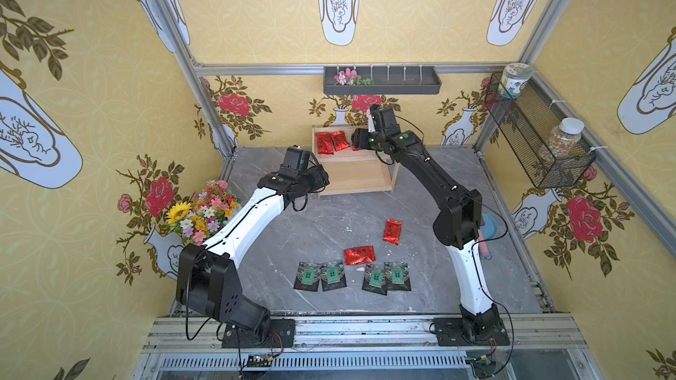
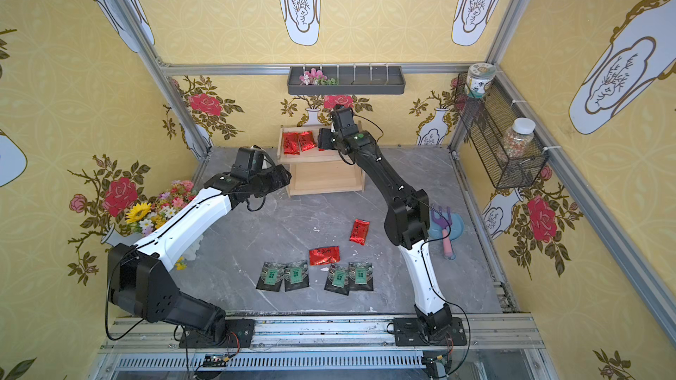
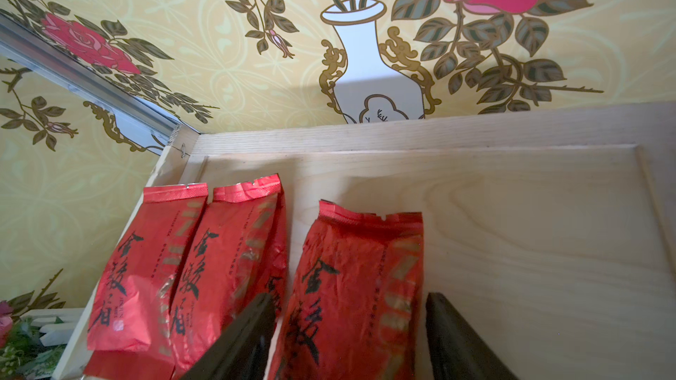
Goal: Place the tea bags on the shelf by color
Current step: Place the tea bag on the shelf.
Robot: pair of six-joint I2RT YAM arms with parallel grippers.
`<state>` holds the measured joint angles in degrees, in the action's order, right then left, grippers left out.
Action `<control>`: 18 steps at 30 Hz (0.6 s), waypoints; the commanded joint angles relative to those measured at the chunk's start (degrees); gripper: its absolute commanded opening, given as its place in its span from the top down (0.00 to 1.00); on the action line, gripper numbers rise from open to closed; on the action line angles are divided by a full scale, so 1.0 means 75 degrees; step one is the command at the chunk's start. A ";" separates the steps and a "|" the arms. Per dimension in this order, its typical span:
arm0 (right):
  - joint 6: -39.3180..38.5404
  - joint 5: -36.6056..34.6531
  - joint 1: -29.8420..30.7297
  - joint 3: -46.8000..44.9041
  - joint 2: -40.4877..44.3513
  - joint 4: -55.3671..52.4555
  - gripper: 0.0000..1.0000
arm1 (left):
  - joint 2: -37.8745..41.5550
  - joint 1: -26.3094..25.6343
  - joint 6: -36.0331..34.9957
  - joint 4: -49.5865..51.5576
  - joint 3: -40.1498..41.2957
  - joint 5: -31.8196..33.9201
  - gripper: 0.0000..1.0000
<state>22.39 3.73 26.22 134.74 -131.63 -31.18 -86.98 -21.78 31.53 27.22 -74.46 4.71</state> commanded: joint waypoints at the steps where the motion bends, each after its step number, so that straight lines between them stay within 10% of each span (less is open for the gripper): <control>1: 0.0192 0.0332 0.0020 -0.0015 -0.0015 0.0521 0.31 | 0.0018 0.0004 -0.0020 -0.0013 0.0049 -0.0077 0.26; 18: 0.0610 0.0300 0.0079 -0.0219 0.0098 0.0676 0.31 | 0.0077 0.0004 -0.0020 0.0011 0.0136 -0.0025 0.26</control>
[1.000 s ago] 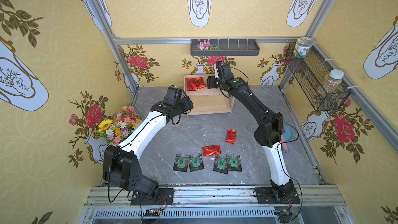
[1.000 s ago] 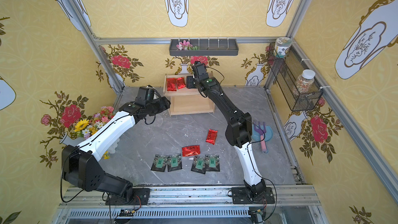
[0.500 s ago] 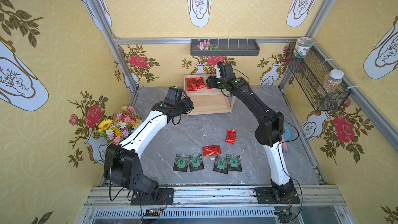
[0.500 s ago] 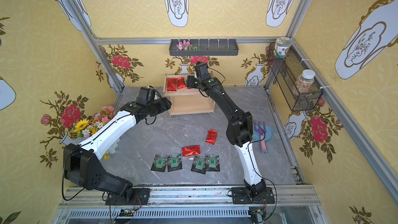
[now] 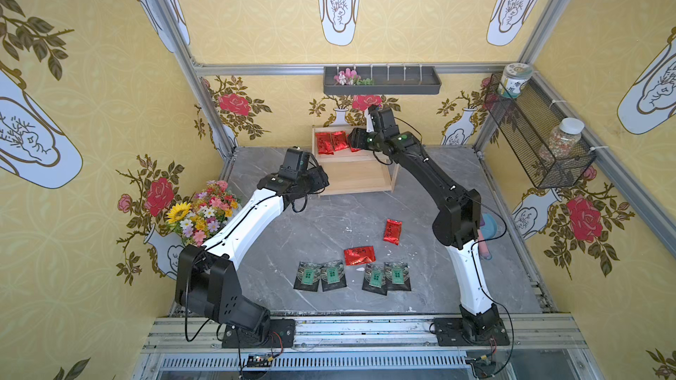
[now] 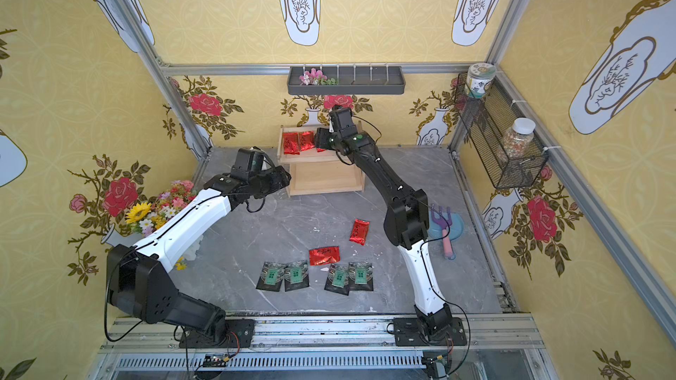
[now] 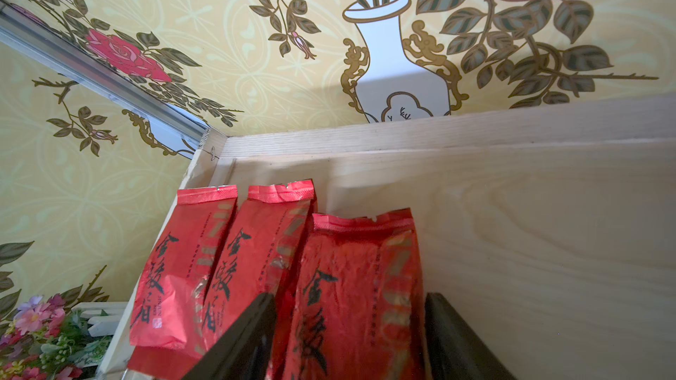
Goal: Place the tea bags on the shelf by color
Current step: Place the tea bag on the shelf, then pick up the tea bag from the center of the board.
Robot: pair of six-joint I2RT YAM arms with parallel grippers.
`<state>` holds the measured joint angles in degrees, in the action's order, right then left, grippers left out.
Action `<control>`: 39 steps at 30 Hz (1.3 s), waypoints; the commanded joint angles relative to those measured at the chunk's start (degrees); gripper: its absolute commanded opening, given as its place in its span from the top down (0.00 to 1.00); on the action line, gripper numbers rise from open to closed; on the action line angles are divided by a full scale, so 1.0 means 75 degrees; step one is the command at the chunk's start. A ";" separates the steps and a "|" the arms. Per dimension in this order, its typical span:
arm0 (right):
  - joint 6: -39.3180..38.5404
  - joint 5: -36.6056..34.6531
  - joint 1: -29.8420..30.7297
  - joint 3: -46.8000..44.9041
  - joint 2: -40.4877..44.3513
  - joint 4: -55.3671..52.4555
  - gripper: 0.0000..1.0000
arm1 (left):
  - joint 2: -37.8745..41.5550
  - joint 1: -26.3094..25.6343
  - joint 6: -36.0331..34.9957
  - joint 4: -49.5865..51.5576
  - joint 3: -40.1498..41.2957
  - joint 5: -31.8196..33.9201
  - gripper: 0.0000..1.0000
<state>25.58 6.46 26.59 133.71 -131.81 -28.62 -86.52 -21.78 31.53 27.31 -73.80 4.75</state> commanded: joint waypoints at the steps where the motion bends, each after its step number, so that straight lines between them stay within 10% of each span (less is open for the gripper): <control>1: 0.0228 -0.0064 0.0040 -0.0125 0.0147 0.0362 0.31 | 0.0019 0.0007 -0.0020 -0.0008 0.0055 -0.0022 0.26; 18: 0.0117 -0.1355 0.0268 -0.0795 0.1355 -0.0306 0.27 | 0.0302 0.0022 0.0137 -0.0231 0.0426 -0.0070 0.27; 27: 0.0038 -0.3837 0.1103 -0.5158 0.4080 -0.0192 0.25 | 0.0707 0.0001 0.0302 -0.0602 0.1268 -0.0517 0.28; 39: 0.1958 -0.3771 0.1504 -0.8716 0.5298 -0.0435 0.18 | 0.0683 -0.0026 0.0355 -0.0939 0.1741 -0.0985 0.29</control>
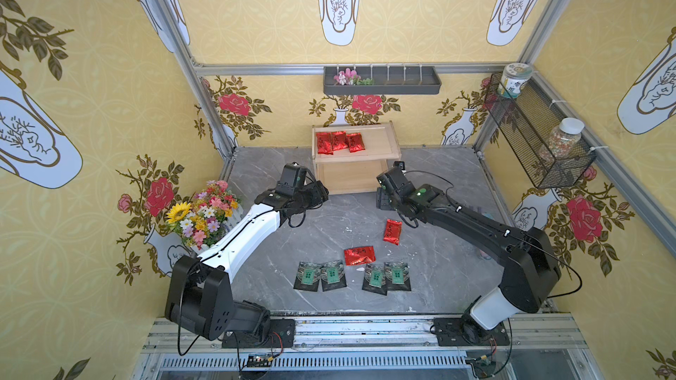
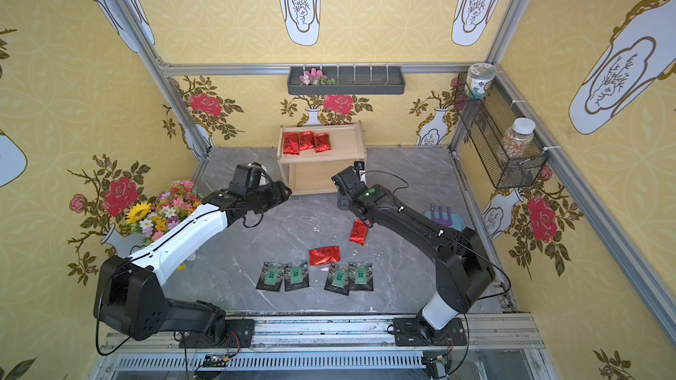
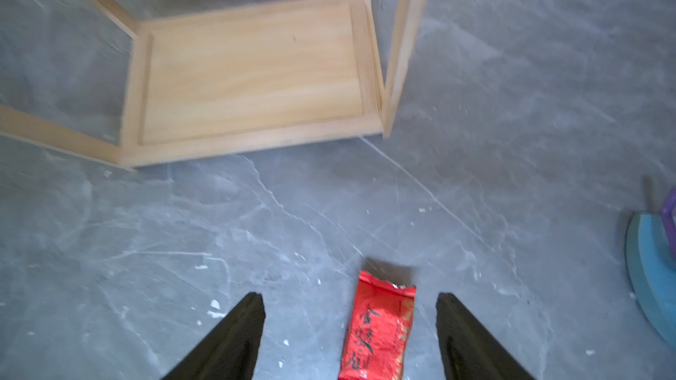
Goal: Place the tea bags on the shelf by color
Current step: Pick up the tea bag from the center of the board.
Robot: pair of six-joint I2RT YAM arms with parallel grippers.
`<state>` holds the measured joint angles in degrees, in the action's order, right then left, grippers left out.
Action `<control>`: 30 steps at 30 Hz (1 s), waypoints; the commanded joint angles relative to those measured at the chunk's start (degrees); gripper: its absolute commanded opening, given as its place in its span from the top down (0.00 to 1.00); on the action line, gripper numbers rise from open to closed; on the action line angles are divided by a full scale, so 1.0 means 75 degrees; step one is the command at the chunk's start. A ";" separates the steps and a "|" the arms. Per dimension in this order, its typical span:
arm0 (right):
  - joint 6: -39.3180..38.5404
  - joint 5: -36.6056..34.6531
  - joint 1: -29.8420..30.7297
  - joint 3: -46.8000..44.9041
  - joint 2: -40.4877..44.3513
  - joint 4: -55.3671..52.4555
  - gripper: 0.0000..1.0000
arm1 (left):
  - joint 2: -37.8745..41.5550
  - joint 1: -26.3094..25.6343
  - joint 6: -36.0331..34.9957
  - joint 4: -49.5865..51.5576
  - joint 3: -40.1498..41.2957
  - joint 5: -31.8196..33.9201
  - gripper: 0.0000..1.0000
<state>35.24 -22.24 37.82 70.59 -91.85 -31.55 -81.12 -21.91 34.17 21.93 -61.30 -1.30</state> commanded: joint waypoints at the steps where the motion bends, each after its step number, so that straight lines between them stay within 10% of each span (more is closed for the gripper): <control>1: 0.0788 0.0219 -0.0004 -0.0421 -0.0095 -0.0017 0.17 | -0.0053 -0.0017 0.0011 -0.0227 0.0099 -0.0178 0.29; 30: 0.1633 0.1497 -0.0329 -0.1290 -0.1241 0.0587 0.24 | -0.0350 -0.0011 0.0002 -0.0159 0.0111 -0.0096 0.27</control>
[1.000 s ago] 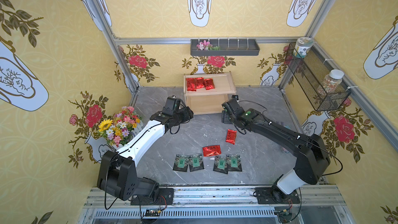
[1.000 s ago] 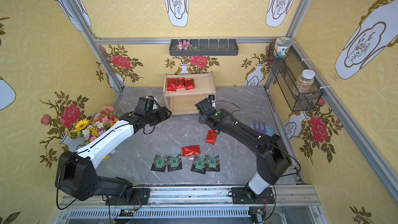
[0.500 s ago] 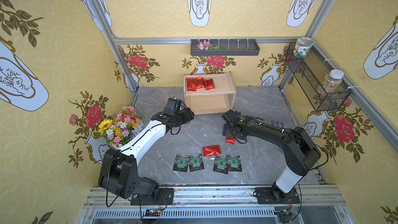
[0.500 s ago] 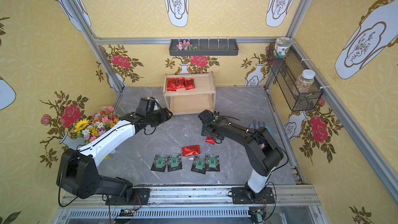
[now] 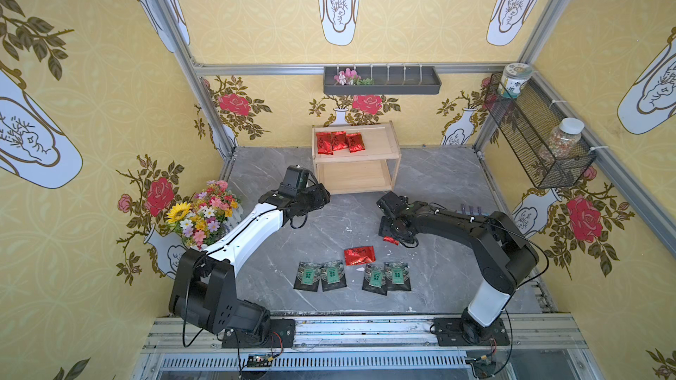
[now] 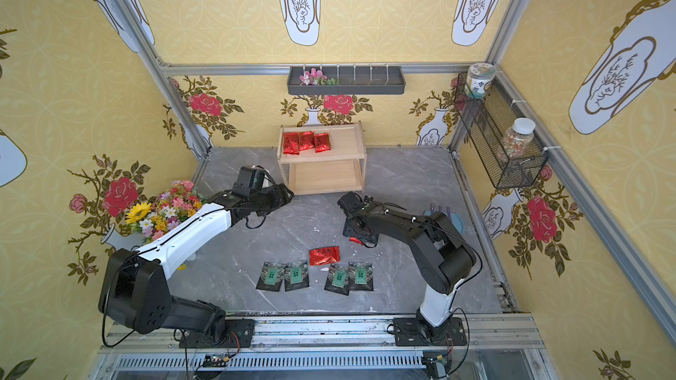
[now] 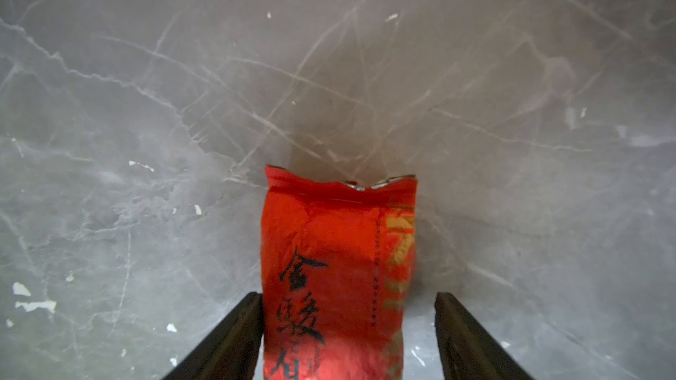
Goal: Place the tea bags on the shelf by color
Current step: Pick up the tea bag from the center of the board.
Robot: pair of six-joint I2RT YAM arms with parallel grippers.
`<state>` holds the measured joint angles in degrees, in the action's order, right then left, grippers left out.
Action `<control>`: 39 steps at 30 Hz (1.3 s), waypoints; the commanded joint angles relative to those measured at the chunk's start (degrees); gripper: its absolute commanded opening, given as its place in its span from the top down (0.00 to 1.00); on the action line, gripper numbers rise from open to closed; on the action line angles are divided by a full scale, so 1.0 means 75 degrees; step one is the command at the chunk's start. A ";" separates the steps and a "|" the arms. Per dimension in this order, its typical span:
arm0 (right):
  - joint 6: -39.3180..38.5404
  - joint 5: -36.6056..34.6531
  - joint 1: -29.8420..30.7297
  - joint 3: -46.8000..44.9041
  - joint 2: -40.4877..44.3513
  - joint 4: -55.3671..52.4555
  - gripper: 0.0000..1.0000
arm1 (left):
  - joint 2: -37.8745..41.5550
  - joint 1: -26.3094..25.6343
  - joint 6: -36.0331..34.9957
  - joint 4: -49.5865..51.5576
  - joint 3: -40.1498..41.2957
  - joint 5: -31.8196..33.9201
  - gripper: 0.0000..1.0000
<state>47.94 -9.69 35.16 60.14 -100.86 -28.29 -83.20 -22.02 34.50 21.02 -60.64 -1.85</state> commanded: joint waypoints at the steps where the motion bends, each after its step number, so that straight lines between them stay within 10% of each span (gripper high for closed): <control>1: -0.0073 -0.0196 0.0034 0.0134 -0.0062 0.0182 0.25 | -0.0086 0.0010 -0.0042 -0.0036 0.0012 -0.0037 0.27; 39: -0.0373 -0.0278 -0.0047 -0.0015 -0.0127 0.0451 0.36 | -0.0170 0.0006 0.0029 0.0069 -0.0081 -0.0002 0.28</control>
<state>45.98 -10.94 34.79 60.27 -101.82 -25.52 -84.20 -22.02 34.54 21.12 -61.06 -1.67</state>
